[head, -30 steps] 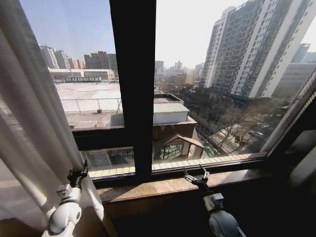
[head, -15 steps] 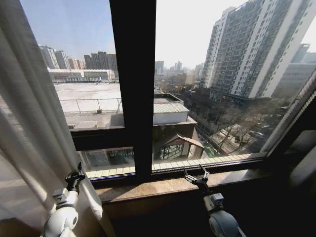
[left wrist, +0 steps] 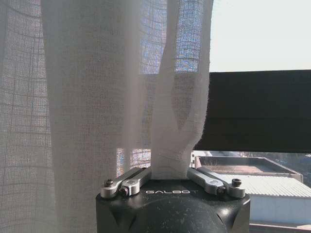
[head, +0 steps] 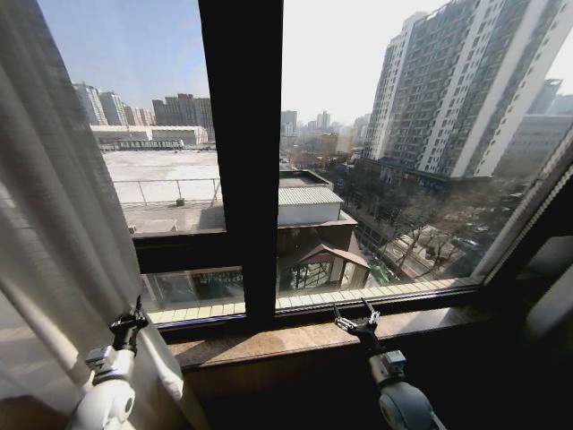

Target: Open the curtains by pulling them apart, changing their state from closed to fully open.

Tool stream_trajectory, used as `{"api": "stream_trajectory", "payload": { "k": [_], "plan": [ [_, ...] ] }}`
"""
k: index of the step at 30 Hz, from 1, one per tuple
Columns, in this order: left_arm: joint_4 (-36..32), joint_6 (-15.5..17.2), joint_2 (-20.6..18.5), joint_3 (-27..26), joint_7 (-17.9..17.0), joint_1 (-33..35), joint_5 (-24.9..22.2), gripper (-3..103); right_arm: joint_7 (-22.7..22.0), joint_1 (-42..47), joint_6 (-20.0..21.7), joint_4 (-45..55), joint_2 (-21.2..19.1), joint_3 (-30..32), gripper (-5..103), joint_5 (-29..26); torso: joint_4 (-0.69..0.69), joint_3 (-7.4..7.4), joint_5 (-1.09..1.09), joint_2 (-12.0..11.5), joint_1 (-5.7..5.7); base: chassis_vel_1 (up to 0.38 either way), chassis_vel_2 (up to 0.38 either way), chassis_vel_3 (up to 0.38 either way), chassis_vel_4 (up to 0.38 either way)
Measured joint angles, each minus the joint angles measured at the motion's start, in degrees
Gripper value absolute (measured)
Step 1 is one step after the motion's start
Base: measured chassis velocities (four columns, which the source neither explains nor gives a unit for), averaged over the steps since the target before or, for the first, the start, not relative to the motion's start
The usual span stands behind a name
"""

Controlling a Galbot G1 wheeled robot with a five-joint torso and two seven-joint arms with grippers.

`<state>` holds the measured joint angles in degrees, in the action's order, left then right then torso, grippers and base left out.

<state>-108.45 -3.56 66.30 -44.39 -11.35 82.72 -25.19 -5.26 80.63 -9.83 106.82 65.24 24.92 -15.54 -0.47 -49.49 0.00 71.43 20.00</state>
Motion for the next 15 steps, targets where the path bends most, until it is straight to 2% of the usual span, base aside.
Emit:
{"api": "stream_trajectory", "payload": {
  "k": [8, 15],
  "plan": [
    [-0.33, -0.8, 0.37, -0.12, -0.17, 0.09, 0.2, 0, 0.0, 0.0, 0.0, 0.0, 0.0, 0.0, 100, 0.0, 0.0, 0.0, 0.01, 0.0, 0.0, 0.132, 0.139, -0.142, -0.135],
    [-0.39, -1.16, 0.89, -0.79, -0.29, 0.7, 0.25, 0, 0.0, 0.0, 0.0, 0.0, 0.0, 0.0, 100, 0.0, 0.0, 0.0, -0.01, 0.0, 0.0, 0.289, 0.24, -0.279, -0.234]
  ]
}}
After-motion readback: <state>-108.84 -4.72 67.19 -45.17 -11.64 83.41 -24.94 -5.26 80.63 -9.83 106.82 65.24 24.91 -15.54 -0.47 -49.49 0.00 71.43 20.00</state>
